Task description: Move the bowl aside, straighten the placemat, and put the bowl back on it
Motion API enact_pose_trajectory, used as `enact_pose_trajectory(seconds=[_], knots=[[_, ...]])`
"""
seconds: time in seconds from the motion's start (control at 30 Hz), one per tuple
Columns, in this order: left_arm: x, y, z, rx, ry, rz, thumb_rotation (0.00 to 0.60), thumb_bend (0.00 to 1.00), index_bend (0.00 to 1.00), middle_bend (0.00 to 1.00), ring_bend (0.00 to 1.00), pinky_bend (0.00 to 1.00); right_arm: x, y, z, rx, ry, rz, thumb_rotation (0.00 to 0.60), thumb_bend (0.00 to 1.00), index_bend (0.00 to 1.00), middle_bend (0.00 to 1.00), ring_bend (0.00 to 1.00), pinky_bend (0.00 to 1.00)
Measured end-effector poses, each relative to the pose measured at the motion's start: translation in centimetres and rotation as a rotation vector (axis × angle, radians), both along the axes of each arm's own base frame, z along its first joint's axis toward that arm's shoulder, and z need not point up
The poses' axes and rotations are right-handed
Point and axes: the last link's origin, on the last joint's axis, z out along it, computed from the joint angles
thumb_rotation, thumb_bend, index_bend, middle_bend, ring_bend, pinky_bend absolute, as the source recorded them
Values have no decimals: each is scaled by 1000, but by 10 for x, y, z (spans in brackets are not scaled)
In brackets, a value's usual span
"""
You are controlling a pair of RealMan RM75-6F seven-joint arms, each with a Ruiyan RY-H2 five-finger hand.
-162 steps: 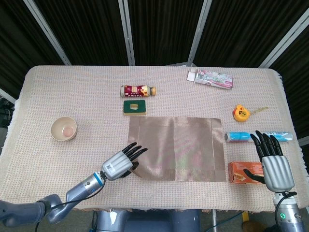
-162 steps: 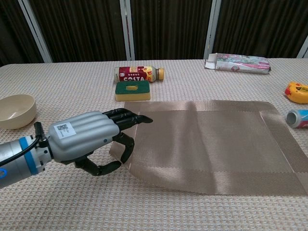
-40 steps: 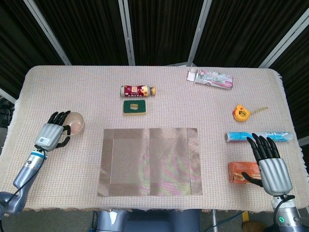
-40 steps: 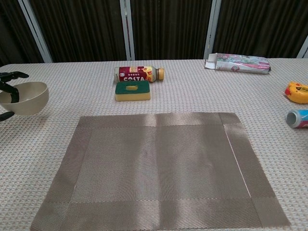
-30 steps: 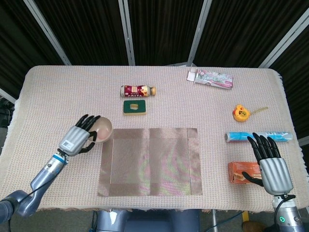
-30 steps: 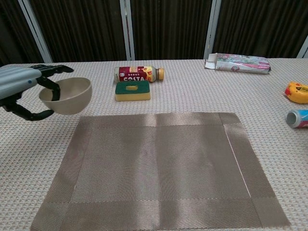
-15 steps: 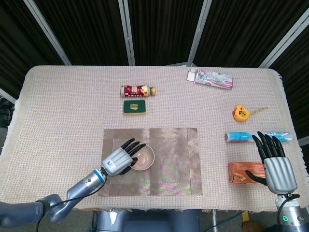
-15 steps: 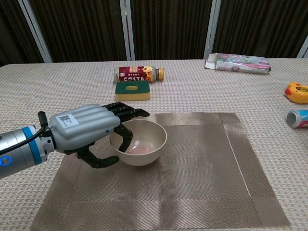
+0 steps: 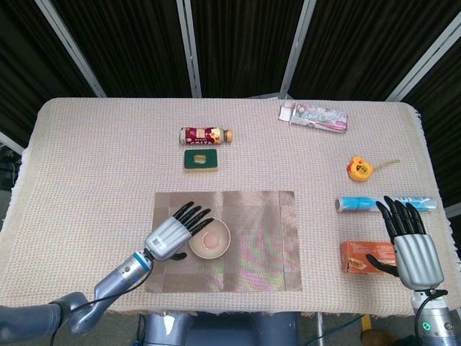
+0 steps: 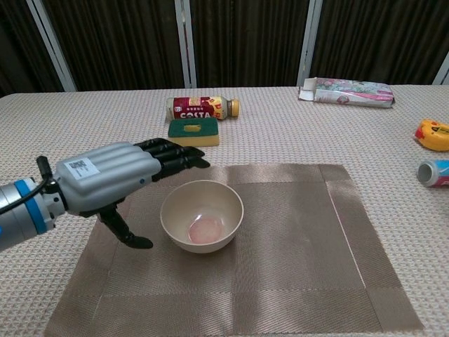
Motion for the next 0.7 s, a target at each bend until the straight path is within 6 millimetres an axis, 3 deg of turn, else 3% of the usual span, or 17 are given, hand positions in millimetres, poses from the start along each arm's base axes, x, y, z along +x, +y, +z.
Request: enact_pose_trajectory(seconds=[0.17, 0.27, 0.5, 0.7], knots=[[-14, 1, 38, 107, -56, 80, 600, 0, 0, 0, 0, 0, 0, 2, -1, 12, 5, 4, 600, 0, 0, 0, 0, 0], [-32, -3, 71, 208, -82, 161, 600, 0, 0, 0, 0, 0, 0, 2, -1, 13, 16, 5, 600, 0, 0, 0, 0, 0], [-93, -32, 151, 468, -111, 378, 600, 4, 0, 0, 0, 0, -2, 0, 0, -1, 46, 8, 600, 0, 0, 0, 0, 0], [-133, -56, 183, 548, -133, 510, 600, 16, 0, 0, 0, 0, -8, -4, -1, -18, 112, 9, 600, 0, 0, 0, 0, 0]])
